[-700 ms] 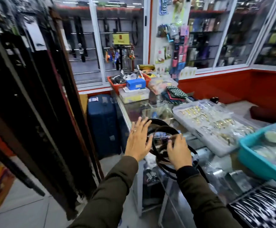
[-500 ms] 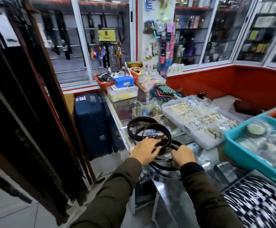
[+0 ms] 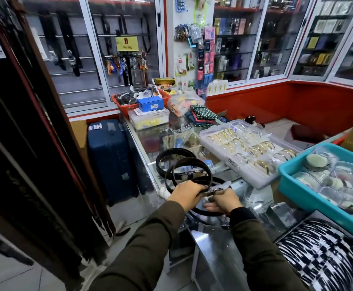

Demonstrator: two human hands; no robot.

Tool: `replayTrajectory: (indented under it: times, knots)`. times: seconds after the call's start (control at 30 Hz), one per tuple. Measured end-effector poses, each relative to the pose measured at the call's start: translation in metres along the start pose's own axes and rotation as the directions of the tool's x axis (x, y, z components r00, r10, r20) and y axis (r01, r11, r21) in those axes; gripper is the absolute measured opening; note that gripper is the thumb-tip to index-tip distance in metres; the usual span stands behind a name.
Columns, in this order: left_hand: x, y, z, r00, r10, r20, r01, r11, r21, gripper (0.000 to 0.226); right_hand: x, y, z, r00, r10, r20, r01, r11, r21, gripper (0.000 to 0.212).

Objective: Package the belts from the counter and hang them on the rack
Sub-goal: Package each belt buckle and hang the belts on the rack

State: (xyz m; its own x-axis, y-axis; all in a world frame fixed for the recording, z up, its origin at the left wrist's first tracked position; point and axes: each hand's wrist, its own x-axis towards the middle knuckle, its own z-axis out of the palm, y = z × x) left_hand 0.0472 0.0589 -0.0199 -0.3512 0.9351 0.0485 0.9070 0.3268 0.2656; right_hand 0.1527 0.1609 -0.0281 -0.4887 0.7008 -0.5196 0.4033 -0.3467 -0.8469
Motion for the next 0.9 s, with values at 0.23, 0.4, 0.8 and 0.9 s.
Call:
replayTrajectory:
  times: [0.23, 0.4, 0.8, 0.9]
  knots:
    - [-0.005, 0.0, -0.024, 0.949, -0.097, -0.299, 0.033, 0.977, -0.211, 0.036, -0.011, -0.025, 0.011, 0.966, -0.254, -0.049, 0.257, 0.921, 0.294, 0.036]
    - [-0.018, -0.014, -0.055, 0.865, -0.182, -0.468, 0.007, 0.936, -0.353, 0.039, -0.027, -0.054, 0.035, 0.907, -0.418, 0.038, 0.361, 0.823, 0.439, 0.047]
    - [-0.111, -0.083, -0.118, 0.451, -0.441, -0.776, 0.207, 0.897, -0.389, 0.043, -0.086, -0.109, 0.174, 0.606, -0.72, 0.338, 0.589, 0.692, 0.417, 0.03]
    - [-0.139, -0.101, -0.142, 0.371, -0.503, -0.78, 0.04, 0.848, -0.528, 0.036, -0.105, -0.116, 0.209, 0.532, -0.737, 0.417, 0.585, 0.676, 0.448, 0.027]
